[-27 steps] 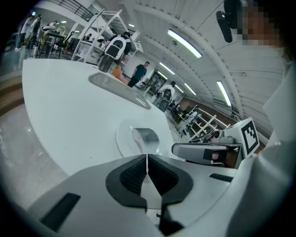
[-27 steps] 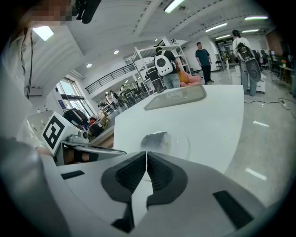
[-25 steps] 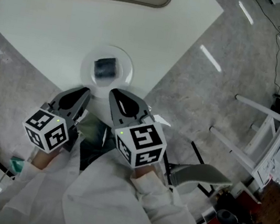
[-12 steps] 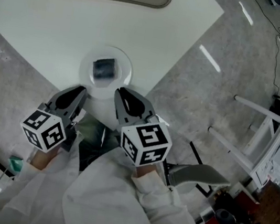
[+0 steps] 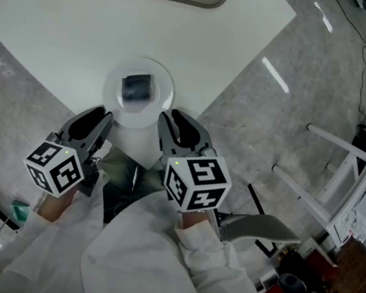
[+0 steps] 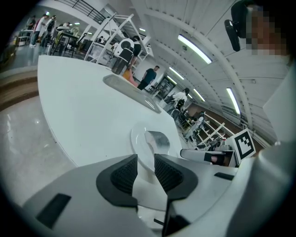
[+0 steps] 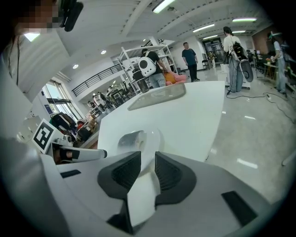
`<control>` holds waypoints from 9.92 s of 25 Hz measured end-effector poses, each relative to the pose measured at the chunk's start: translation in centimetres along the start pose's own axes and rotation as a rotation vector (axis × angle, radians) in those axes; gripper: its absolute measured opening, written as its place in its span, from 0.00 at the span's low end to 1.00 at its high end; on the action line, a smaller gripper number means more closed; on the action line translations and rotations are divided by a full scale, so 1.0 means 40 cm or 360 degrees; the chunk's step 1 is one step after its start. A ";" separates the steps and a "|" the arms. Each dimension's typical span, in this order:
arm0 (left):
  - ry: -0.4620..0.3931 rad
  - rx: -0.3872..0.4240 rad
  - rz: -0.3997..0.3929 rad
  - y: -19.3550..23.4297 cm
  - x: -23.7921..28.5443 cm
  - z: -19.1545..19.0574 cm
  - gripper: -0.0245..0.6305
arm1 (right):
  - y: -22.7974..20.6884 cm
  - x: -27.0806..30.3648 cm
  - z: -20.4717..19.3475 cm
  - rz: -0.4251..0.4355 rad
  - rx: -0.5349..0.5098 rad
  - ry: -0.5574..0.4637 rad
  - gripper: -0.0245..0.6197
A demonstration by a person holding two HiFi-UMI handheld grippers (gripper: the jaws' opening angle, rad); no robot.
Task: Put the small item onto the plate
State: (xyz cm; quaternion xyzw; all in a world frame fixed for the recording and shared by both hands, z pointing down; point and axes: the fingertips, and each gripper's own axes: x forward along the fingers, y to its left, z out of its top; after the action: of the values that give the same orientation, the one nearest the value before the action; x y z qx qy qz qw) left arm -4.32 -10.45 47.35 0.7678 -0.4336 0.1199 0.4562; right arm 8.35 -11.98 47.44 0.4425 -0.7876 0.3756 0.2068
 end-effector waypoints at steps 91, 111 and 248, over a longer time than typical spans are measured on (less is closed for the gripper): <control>-0.0223 0.0216 0.0166 -0.055 -0.020 0.062 0.18 | 0.007 -0.048 0.057 0.0045 0.0011 -0.0144 0.16; -0.0273 0.0252 0.0108 0.000 -0.019 0.155 0.18 | 0.038 0.018 0.138 0.0027 -0.0004 -0.0235 0.16; -0.0597 0.0691 -0.0273 -0.219 -0.070 0.494 0.06 | 0.256 -0.094 0.511 0.0379 -0.0508 -0.0704 0.07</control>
State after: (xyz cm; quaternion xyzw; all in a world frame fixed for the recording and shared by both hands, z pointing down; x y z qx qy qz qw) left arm -3.36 -22.95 29.53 0.8900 -0.4081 0.0269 0.2017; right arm 1.72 -22.45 27.86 0.3800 -0.9091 0.1629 0.0517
